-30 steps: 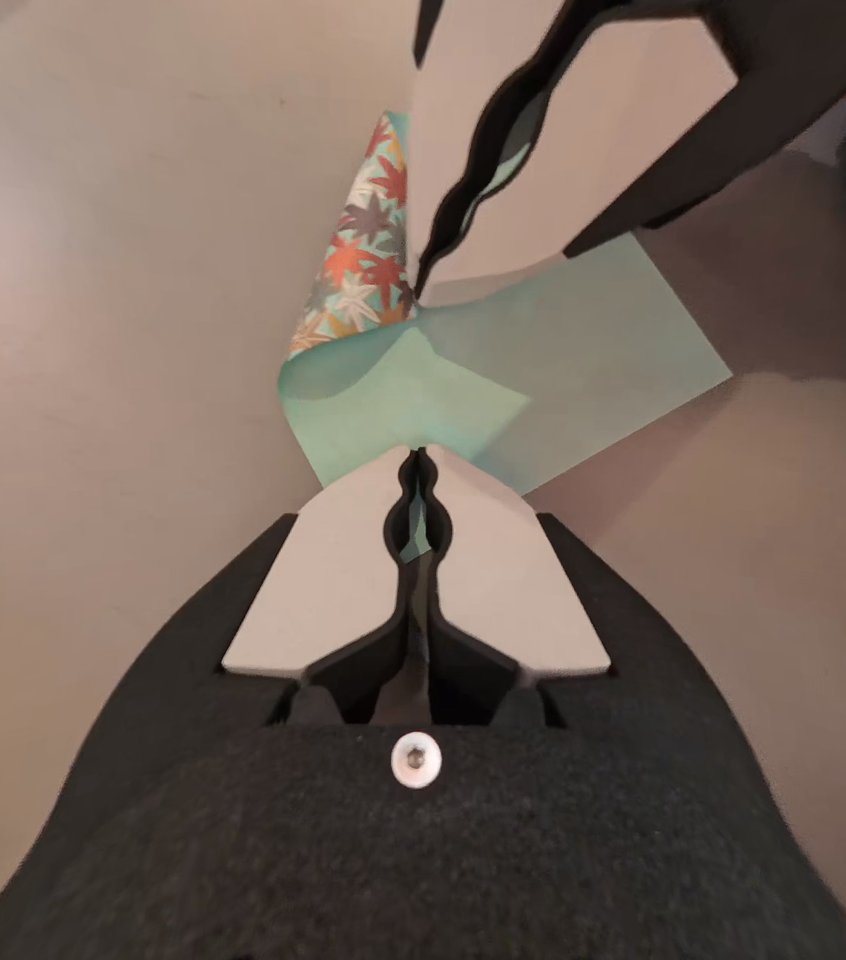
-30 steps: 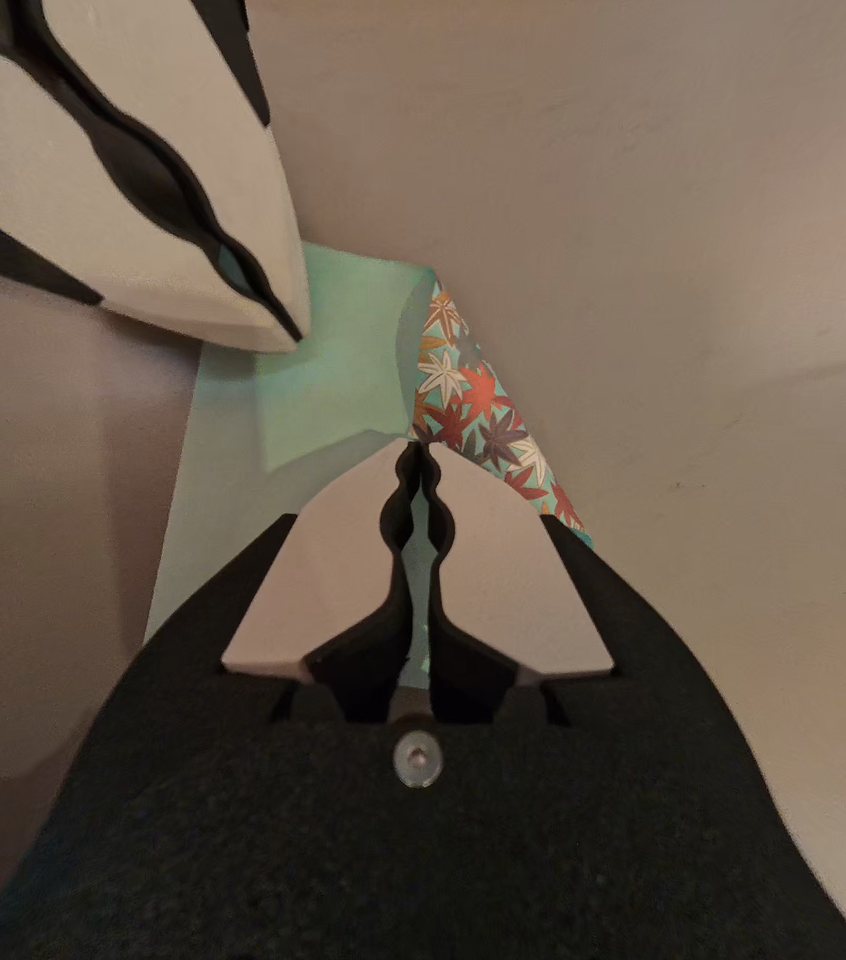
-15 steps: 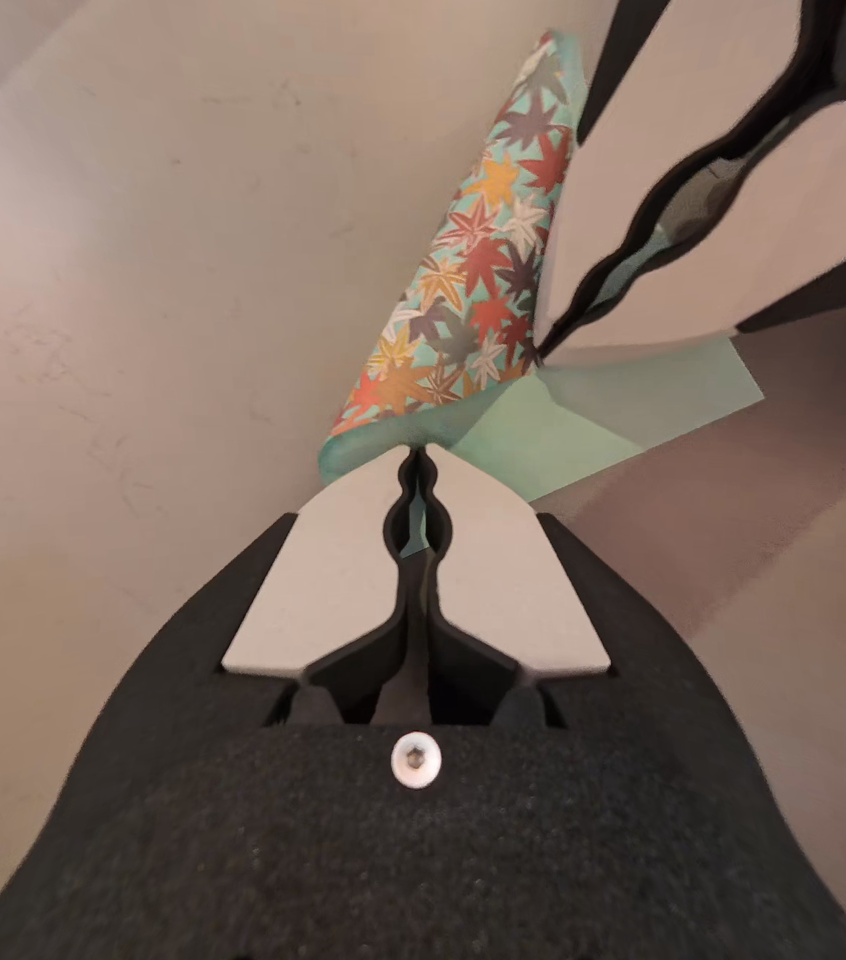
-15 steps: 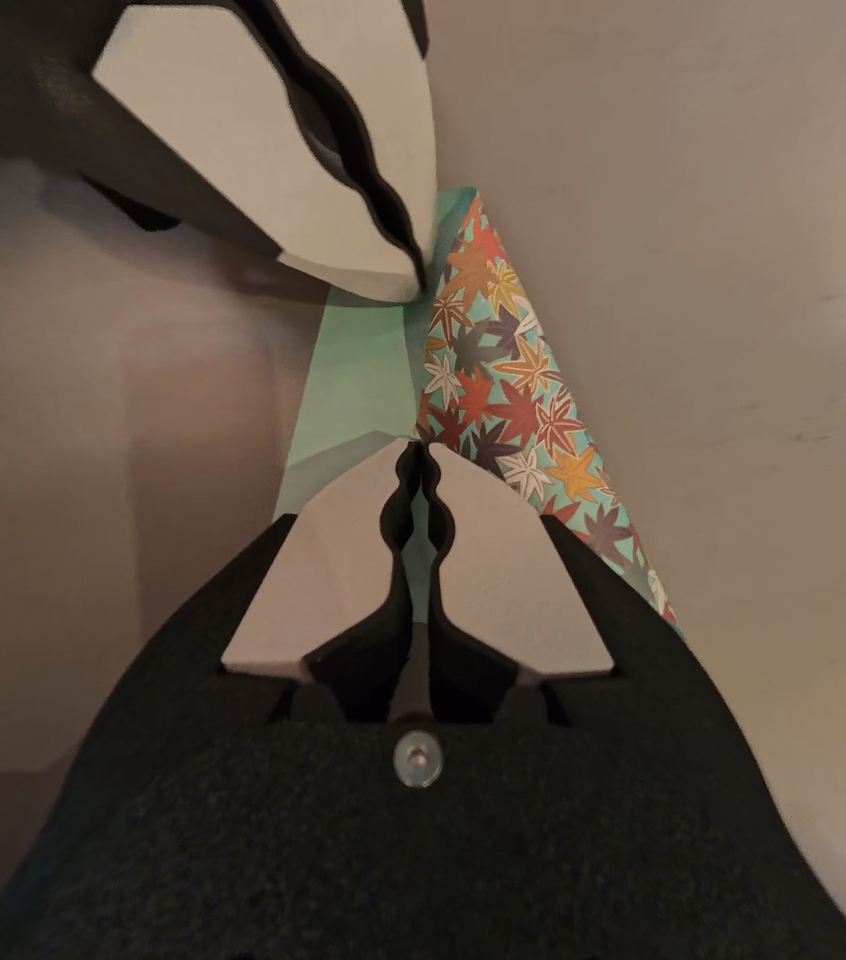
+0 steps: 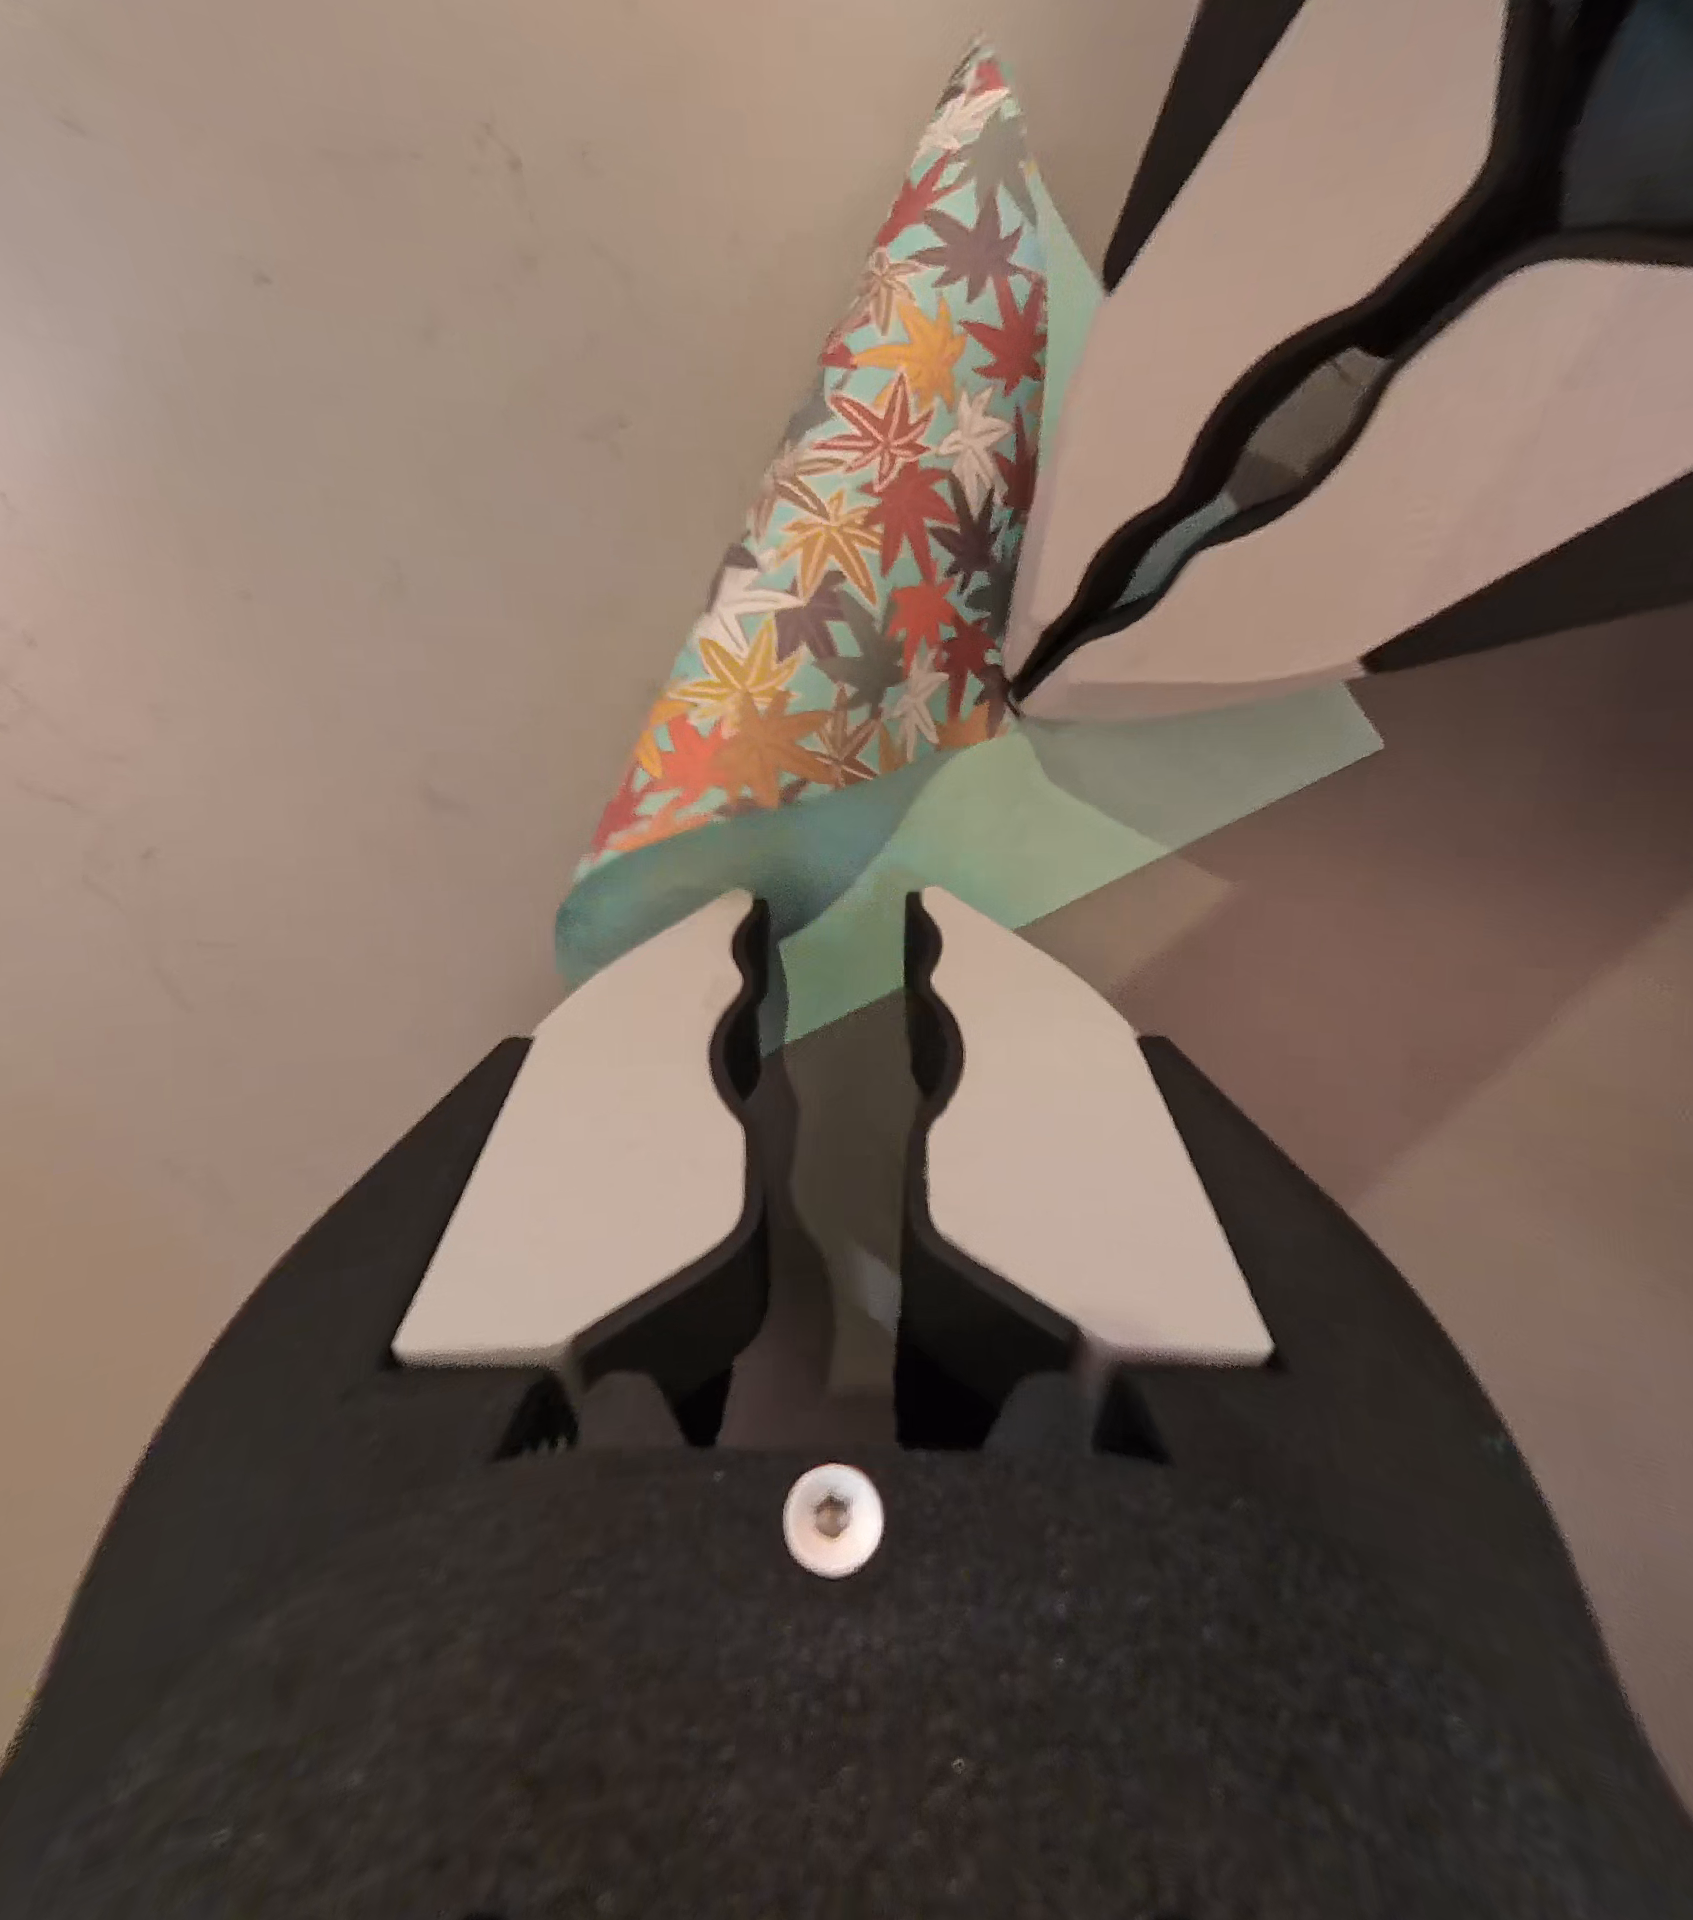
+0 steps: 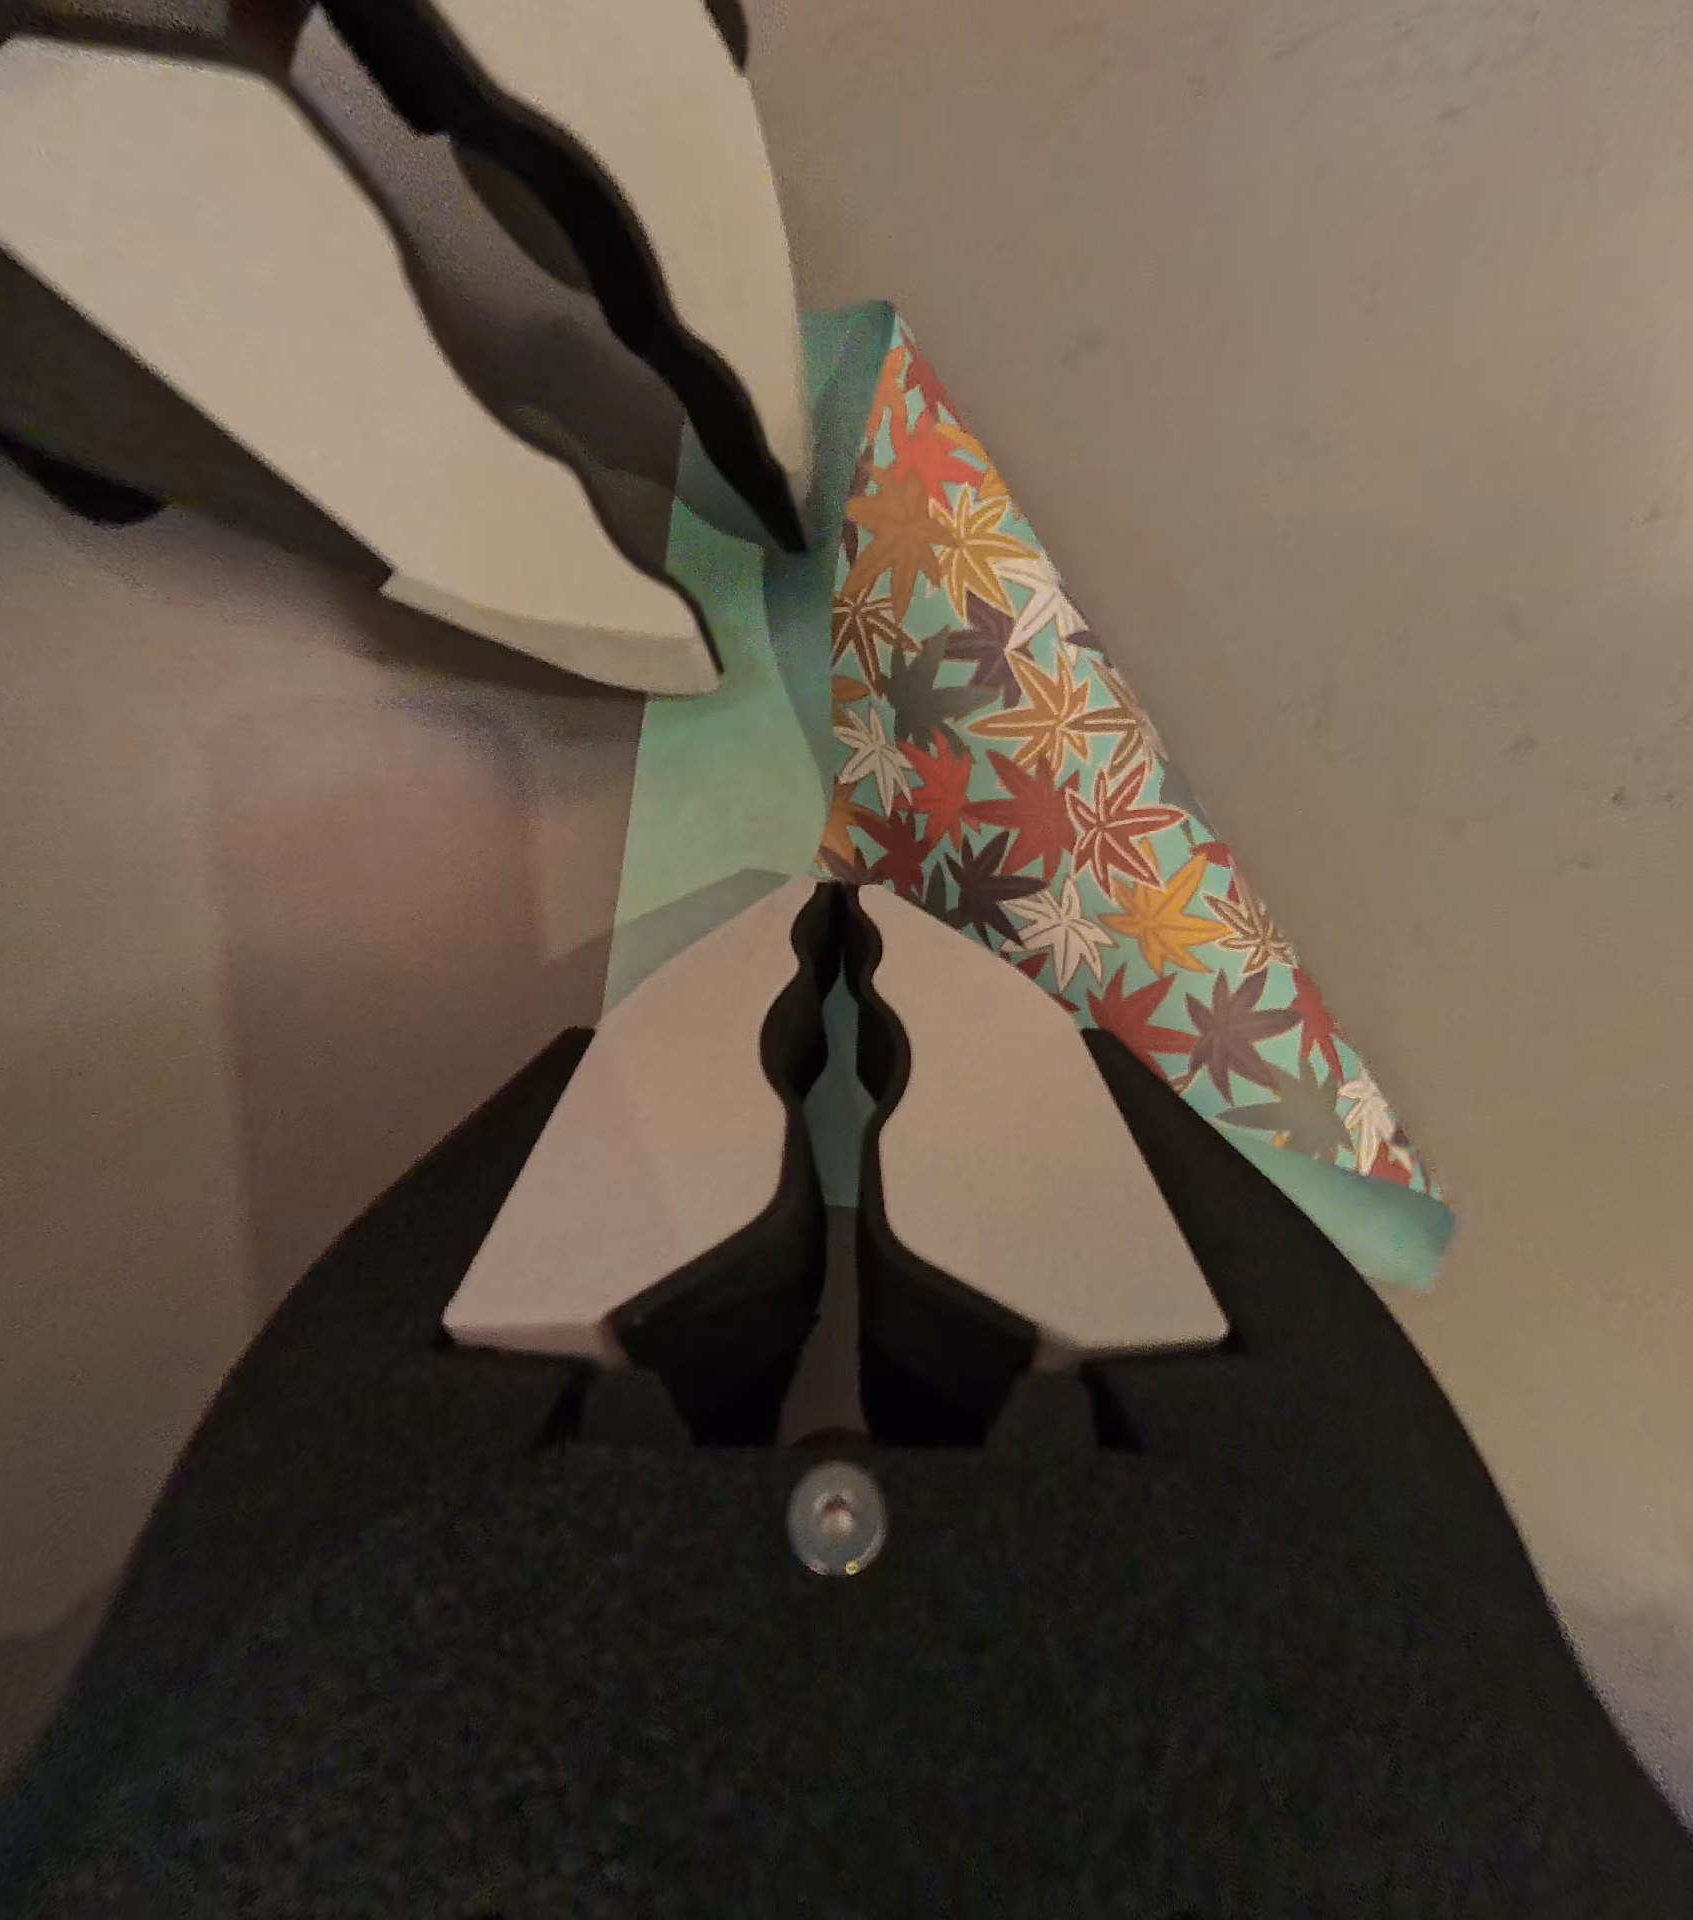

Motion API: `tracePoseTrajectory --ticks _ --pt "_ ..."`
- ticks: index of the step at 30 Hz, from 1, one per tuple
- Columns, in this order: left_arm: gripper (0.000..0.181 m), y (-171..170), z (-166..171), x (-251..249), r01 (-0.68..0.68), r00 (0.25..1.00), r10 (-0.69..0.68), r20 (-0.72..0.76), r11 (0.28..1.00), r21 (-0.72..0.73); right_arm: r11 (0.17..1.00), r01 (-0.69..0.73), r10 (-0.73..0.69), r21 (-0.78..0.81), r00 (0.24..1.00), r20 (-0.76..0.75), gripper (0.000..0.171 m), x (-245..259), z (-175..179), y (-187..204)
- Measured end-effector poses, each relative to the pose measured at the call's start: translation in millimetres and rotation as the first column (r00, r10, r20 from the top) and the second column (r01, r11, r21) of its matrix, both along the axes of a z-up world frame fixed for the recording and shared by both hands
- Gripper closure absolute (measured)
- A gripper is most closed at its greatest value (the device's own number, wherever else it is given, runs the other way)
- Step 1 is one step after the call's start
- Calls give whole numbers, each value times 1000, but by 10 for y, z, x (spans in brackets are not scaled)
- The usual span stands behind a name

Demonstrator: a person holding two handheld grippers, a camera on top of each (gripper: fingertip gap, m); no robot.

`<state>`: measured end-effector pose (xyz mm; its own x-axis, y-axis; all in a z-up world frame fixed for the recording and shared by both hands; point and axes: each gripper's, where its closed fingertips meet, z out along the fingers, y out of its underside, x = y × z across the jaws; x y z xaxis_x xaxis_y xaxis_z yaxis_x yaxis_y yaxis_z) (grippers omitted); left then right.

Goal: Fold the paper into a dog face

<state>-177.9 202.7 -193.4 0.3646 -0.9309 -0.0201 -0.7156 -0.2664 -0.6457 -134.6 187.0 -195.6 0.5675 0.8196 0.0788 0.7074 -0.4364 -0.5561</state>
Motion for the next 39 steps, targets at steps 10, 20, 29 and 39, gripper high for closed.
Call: tracePoseTrajectory --ticks 10,20,29,39 --pt "181 8 -9 49 -2 1000 3 -11 998 64 999 -40 40 9 999 16 171 -1 10 -39" --pt "181 15 -11 54 -11 1000 13 -25 996 86 999 -30 30 -20 999 -19 171 54 1 -289" --pt "181 17 -11 56 -21 999 25 -36 994 106 998 -41 41 -37 999 6 171 50 0 -426" --pt "176 -116 -3 25 43 998 -38 -45 994 105 999 -37 37 2 999 26 171 78 -3 -337"
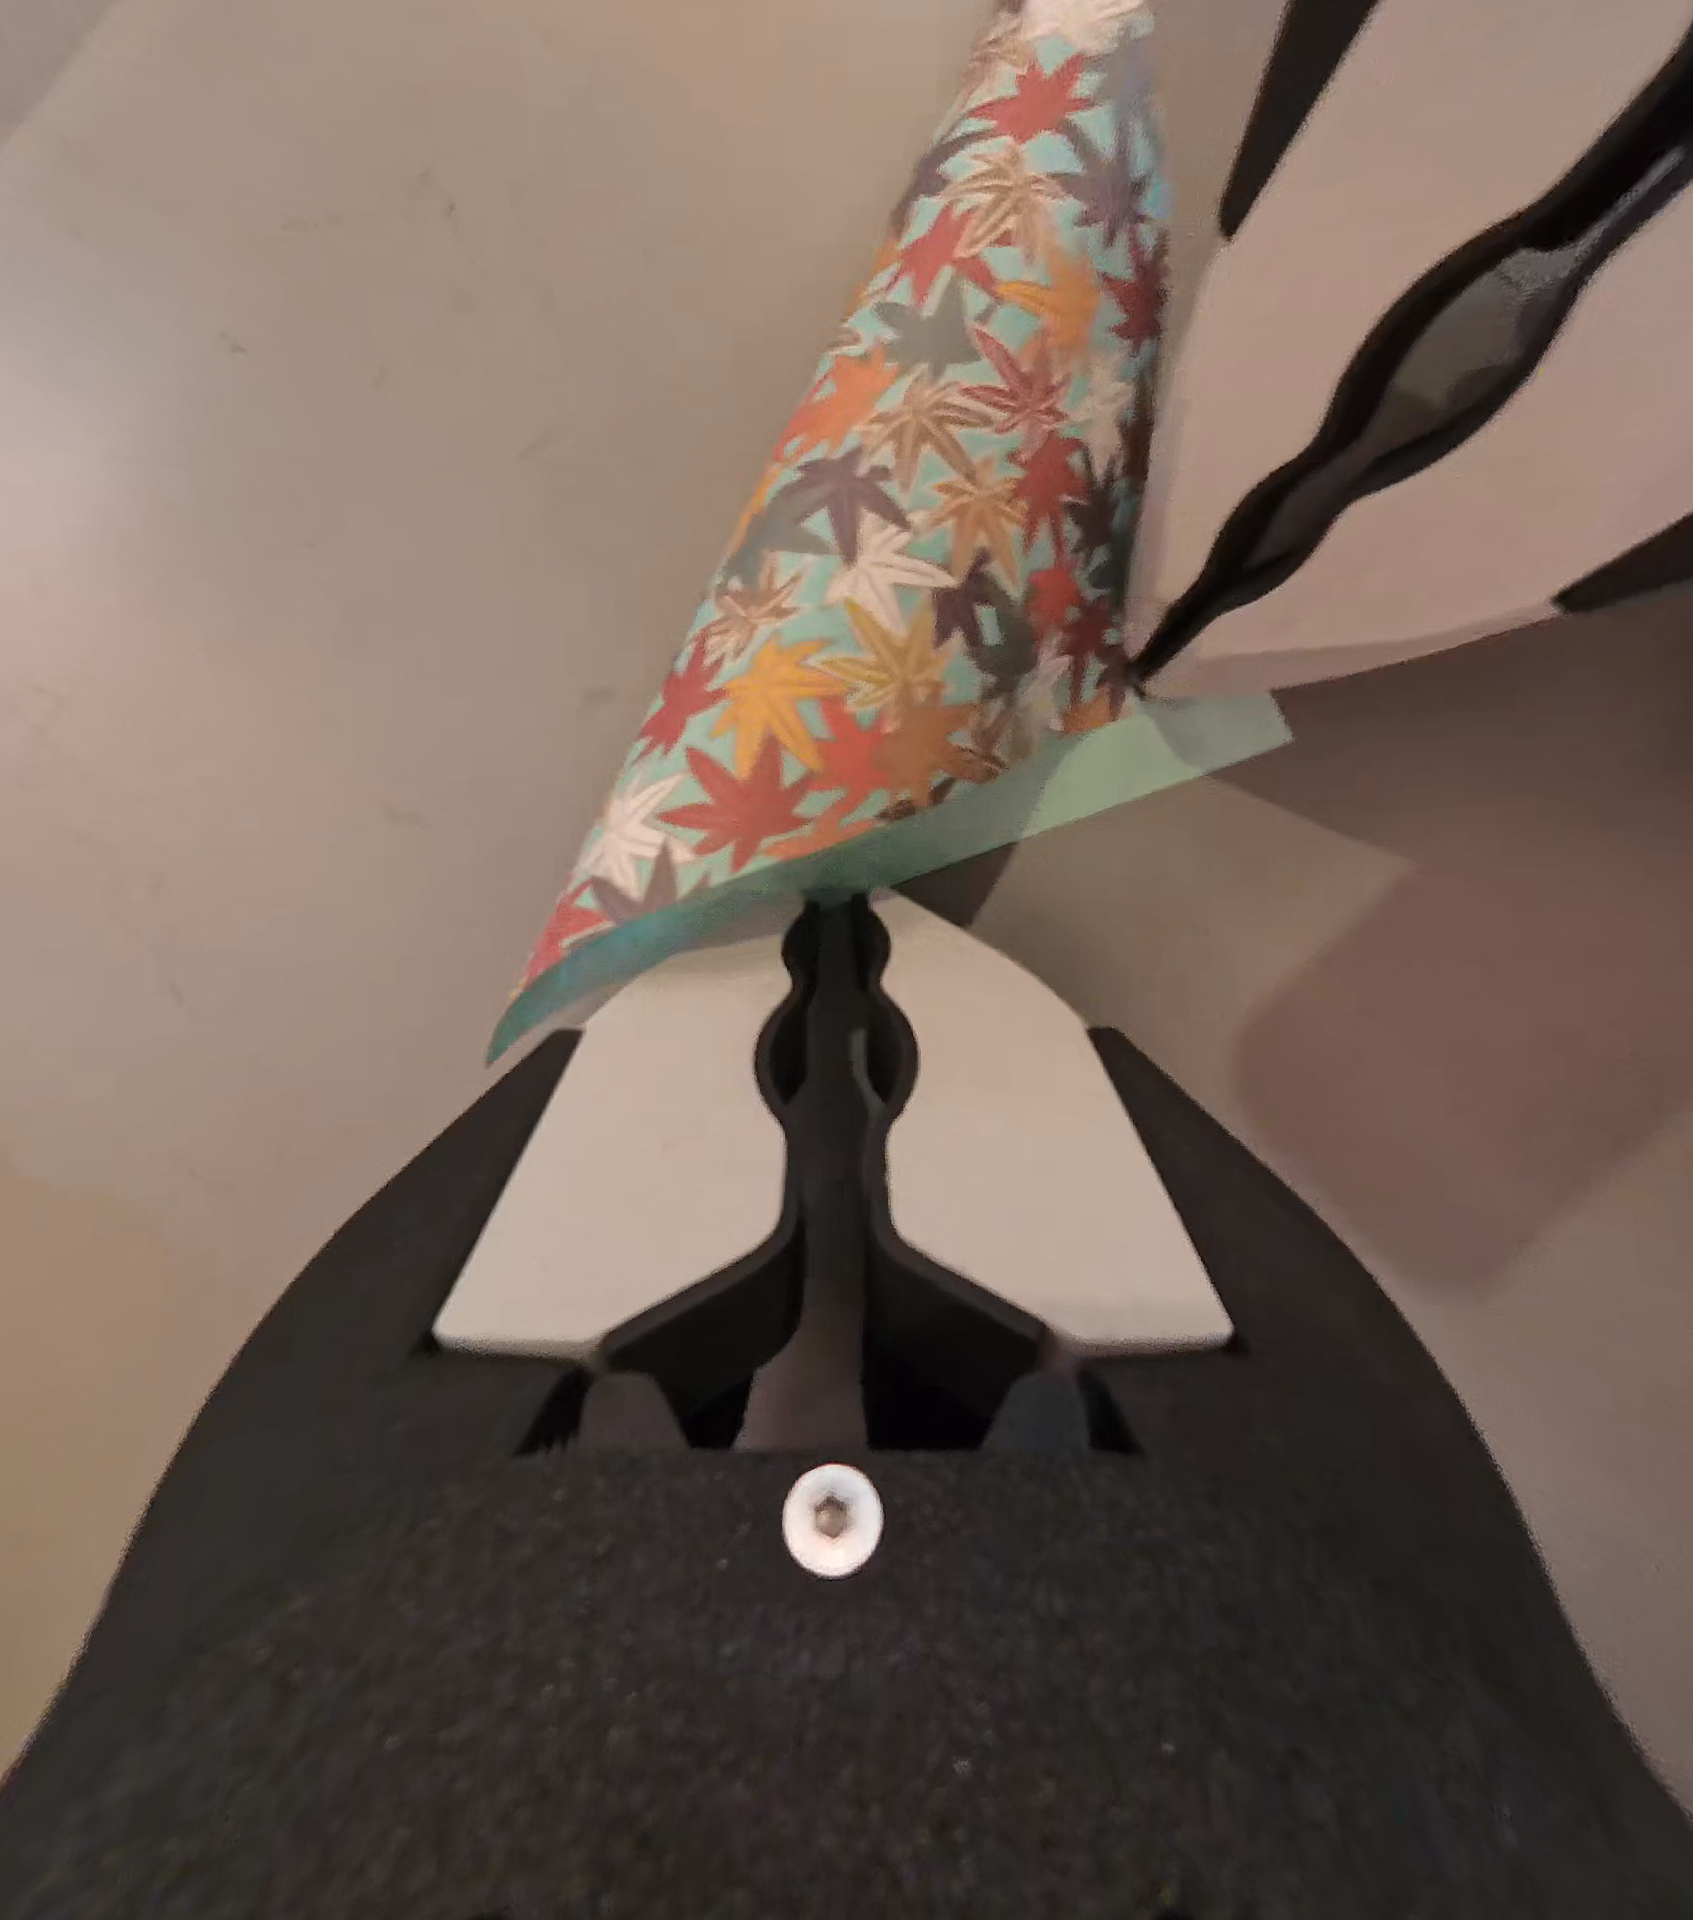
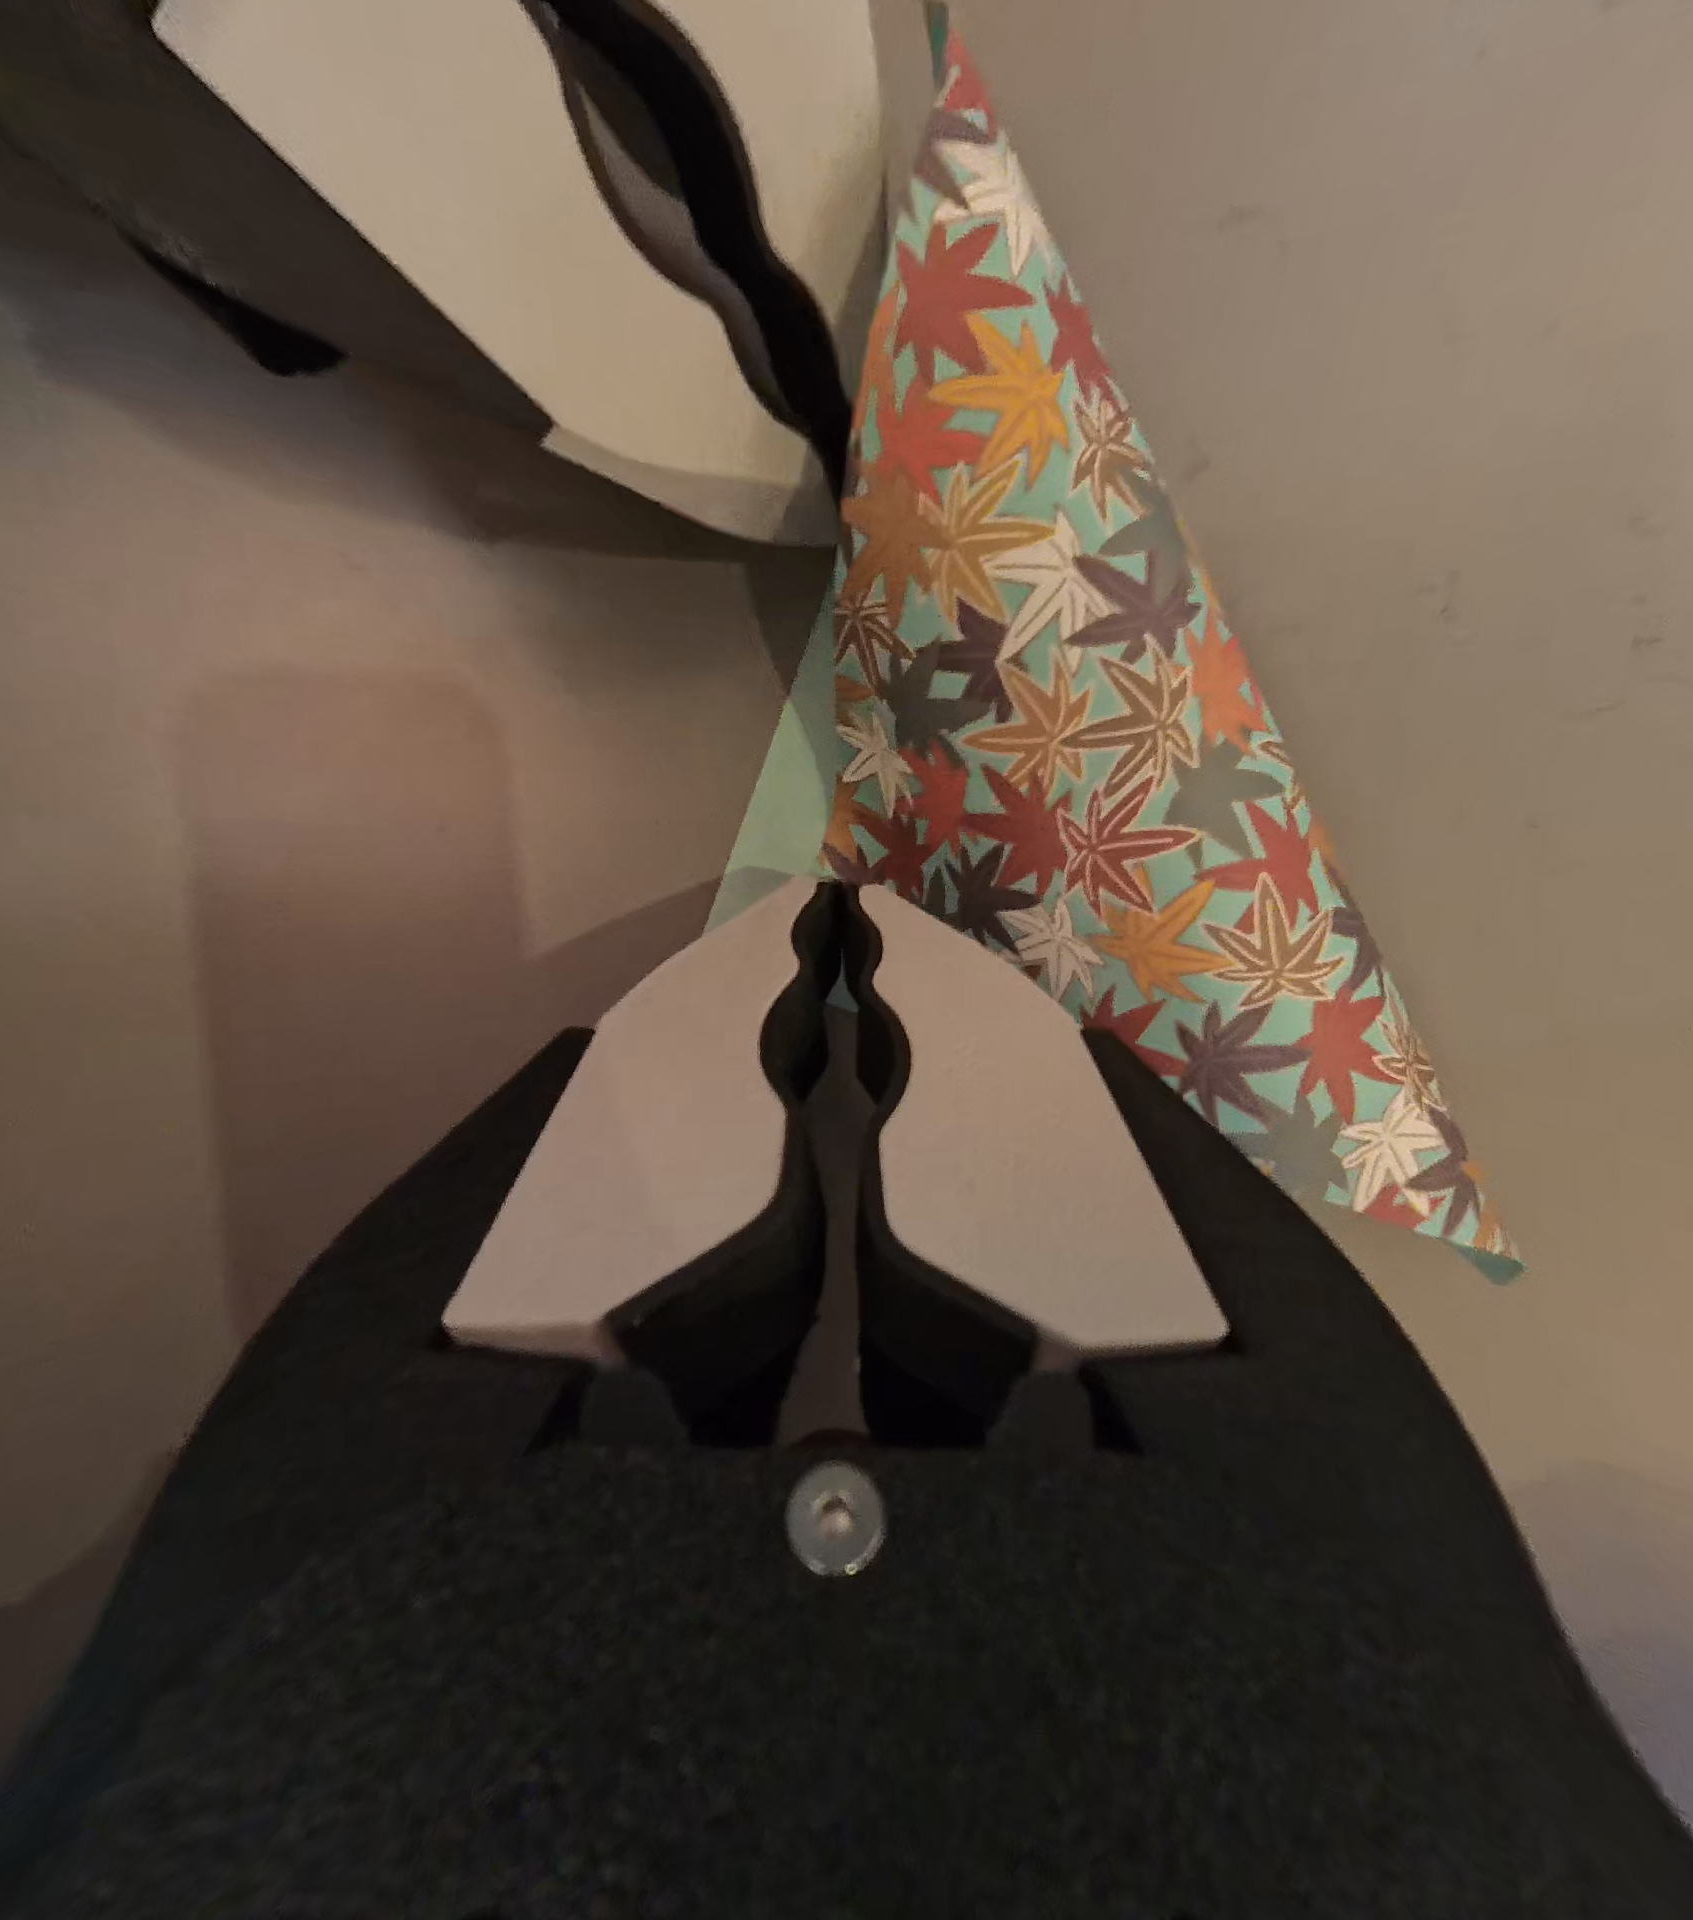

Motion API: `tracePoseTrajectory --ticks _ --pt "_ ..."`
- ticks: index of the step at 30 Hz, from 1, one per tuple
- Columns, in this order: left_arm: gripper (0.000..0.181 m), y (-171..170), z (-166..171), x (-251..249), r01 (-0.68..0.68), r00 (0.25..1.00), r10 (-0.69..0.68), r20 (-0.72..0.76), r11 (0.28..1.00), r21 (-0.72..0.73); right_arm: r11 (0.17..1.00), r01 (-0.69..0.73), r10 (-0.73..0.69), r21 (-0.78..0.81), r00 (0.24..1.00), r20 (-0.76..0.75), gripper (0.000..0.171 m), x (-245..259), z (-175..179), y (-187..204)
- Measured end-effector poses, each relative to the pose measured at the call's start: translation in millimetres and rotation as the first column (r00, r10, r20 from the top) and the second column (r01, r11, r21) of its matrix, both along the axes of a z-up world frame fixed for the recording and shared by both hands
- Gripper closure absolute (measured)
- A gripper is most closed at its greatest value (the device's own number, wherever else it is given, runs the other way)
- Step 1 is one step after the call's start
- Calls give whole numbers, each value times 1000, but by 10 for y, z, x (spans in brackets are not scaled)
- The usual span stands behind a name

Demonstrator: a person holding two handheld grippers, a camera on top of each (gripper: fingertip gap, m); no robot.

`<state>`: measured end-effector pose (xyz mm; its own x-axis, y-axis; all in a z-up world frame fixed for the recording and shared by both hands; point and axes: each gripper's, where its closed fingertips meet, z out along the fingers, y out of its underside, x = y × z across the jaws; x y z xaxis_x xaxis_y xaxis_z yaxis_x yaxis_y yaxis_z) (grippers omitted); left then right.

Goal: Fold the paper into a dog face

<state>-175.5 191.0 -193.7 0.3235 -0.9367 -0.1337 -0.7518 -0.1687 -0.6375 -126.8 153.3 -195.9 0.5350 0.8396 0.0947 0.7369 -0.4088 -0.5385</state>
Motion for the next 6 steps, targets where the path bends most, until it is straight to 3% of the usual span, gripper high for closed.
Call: tracePoseTrajectory --ticks 6 --pt "179 -5 0 72 40 999 -40 9 999 5 1000 -30 30 0 1000 6 171 -8 0 105"
